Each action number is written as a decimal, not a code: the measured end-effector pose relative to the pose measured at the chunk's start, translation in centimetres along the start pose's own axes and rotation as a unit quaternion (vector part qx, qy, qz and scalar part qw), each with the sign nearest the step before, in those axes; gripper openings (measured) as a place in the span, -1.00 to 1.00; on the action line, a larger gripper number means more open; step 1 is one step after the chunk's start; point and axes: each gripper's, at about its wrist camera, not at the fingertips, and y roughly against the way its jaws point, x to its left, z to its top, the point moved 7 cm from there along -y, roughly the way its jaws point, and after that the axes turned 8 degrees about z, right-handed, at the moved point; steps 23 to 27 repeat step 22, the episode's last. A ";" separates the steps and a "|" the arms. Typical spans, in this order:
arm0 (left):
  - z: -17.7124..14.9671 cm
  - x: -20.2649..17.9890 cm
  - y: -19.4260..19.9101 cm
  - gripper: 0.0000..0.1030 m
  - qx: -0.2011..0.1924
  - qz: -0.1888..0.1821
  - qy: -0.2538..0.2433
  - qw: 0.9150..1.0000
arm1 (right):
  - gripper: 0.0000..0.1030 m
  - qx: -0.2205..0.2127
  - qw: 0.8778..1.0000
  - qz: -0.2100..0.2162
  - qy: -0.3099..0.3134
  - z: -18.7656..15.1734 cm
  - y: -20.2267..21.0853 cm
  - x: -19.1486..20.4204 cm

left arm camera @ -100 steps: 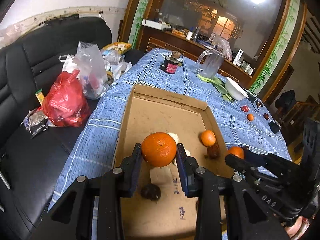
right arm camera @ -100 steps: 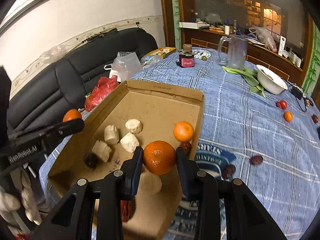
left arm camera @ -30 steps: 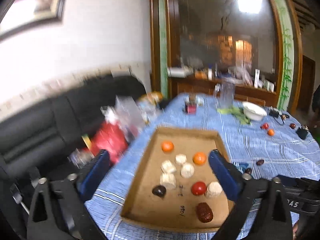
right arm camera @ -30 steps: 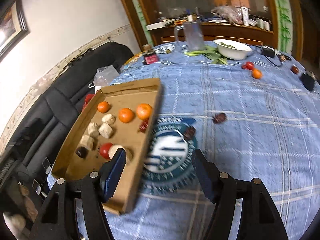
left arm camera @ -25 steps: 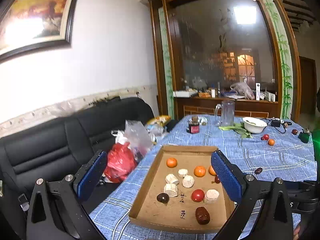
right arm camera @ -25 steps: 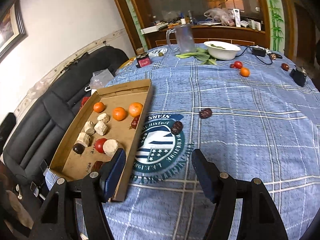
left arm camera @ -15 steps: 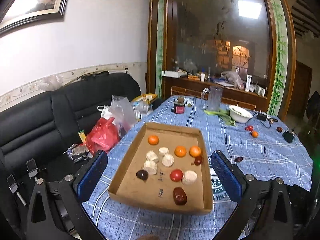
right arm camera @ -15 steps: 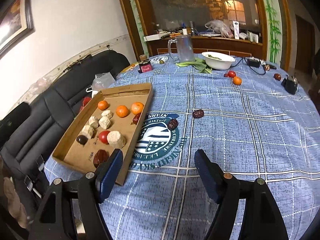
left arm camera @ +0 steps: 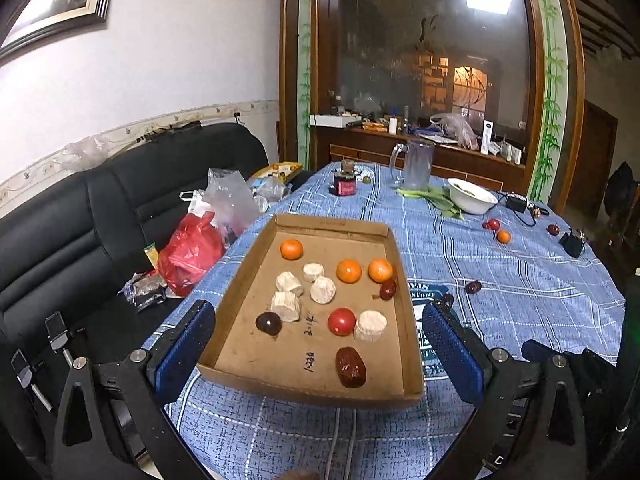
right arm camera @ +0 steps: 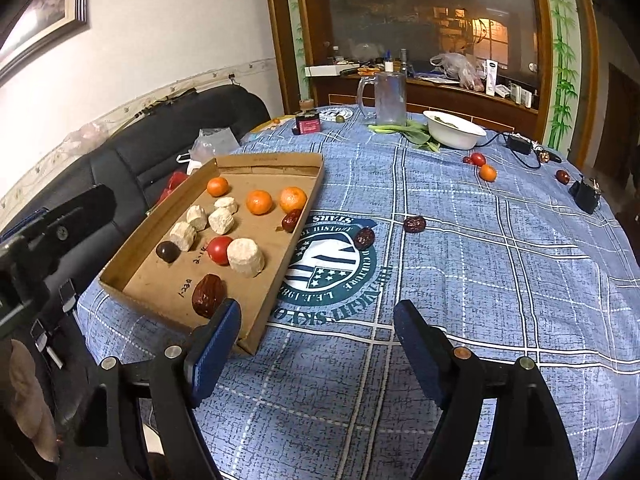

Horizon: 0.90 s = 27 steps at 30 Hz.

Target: Organize fruits

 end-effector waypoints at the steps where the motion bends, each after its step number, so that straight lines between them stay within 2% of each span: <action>1: -0.2 -0.1 -0.1 1.00 0.003 -0.001 -0.001 1.000 | 0.61 0.000 1.000 0.000 0.001 0.0 0.0 0.1; 22: -2.4 -0.5 -2.5 1.00 0.069 -0.023 0.007 0.997 | 0.66 0.002 1.000 -0.006 0.018 -0.4 -0.3 0.8; 27: -2.4 -0.5 -2.5 1.00 0.069 -0.023 0.007 0.997 | 0.66 0.002 1.000 -0.006 0.018 -0.4 -0.3 0.8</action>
